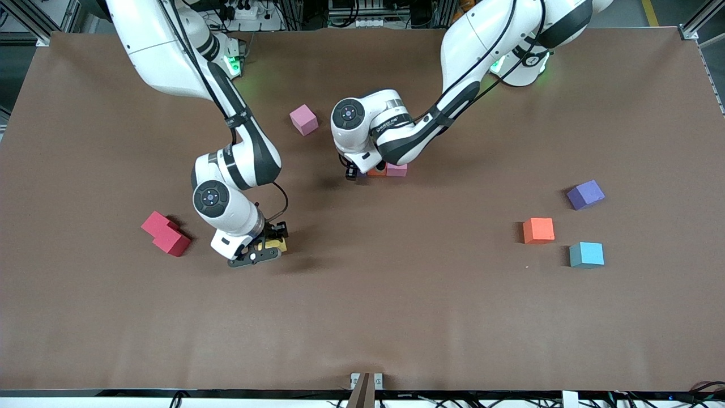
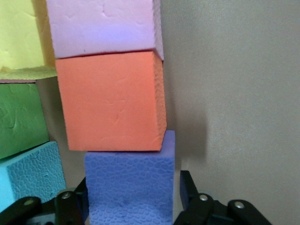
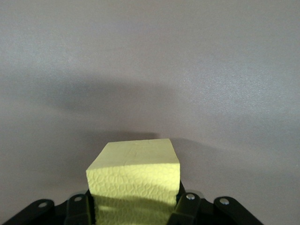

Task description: Form number 2 with 11 blocks

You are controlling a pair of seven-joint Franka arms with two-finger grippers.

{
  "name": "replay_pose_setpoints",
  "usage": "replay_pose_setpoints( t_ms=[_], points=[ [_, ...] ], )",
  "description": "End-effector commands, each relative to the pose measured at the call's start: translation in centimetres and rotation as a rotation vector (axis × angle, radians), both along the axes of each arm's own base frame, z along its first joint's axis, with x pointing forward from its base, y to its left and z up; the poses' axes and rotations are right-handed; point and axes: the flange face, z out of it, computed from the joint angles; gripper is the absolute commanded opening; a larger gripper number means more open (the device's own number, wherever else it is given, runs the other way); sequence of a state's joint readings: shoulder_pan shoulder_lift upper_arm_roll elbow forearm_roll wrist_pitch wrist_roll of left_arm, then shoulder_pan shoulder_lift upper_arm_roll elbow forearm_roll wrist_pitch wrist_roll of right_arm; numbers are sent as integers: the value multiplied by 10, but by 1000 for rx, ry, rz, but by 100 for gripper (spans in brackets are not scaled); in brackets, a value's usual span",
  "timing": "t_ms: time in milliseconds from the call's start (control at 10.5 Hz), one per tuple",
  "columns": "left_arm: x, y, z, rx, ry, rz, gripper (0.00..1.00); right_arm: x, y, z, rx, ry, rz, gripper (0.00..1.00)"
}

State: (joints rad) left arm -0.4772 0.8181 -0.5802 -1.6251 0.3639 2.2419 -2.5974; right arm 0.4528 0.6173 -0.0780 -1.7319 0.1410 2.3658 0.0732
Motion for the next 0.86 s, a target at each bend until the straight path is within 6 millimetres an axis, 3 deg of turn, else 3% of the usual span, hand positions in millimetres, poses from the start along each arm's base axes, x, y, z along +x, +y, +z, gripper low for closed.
replay_pose_setpoints(
  t_ms=[0, 382, 764],
  points=[
    [1, -5, 3, -3, -26, -1, 77, -2, 1, 8, 11, 6, -18, 32],
    [2, -5, 8, -5, -30, 3, 77, -5, 10, 14, 22, 5, -31, 32],
    [2, -8, 24, -18, -38, -4, 77, -16, 36, 19, 36, 13, -110, 32]
  ],
)
